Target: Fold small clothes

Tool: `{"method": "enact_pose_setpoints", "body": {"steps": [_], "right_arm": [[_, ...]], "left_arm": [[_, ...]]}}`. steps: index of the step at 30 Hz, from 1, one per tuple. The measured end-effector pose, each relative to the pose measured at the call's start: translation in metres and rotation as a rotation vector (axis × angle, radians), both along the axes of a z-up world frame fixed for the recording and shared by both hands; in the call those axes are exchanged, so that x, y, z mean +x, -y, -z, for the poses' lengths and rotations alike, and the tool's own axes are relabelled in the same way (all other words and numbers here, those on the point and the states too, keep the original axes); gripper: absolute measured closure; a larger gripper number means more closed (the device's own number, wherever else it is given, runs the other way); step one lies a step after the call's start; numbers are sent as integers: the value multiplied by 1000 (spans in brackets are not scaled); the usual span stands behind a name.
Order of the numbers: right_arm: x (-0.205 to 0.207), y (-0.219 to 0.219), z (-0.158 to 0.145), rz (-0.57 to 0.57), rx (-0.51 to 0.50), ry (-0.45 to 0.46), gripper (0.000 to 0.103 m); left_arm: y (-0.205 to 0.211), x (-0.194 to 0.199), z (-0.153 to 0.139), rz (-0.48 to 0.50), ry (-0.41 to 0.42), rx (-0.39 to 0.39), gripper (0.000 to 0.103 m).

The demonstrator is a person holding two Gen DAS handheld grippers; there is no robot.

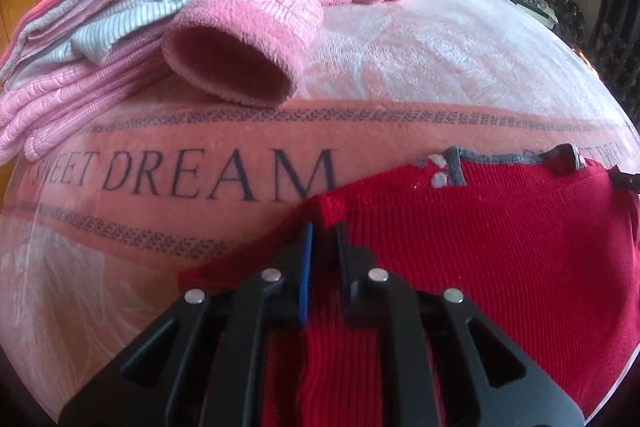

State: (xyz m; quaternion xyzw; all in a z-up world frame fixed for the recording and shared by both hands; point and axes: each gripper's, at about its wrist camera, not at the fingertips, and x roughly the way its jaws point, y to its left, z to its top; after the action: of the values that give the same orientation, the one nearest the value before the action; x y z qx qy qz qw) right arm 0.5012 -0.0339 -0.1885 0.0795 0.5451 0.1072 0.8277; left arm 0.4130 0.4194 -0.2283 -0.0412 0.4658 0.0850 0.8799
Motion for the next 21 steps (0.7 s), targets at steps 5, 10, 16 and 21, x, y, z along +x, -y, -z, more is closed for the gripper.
{"method": "enact_pose_setpoints", "body": {"steps": [5, 10, 16, 21], "right_arm": [[-13, 6, -23, -5, 12, 41, 68], [-67, 25, -46, -88, 81, 21, 67], [-151, 40, -25, -198, 45, -79, 66], [-187, 38, -10, -263, 52, -140, 76]], "left_arm": [[-15, -15, -20, -61, 34, -3, 74], [-4, -74, -62, -24, 163, 29, 70], [38, -127, -51, 116, 63, -97, 65], [55, -152, -26, 130, -27, -166, 61]]}}
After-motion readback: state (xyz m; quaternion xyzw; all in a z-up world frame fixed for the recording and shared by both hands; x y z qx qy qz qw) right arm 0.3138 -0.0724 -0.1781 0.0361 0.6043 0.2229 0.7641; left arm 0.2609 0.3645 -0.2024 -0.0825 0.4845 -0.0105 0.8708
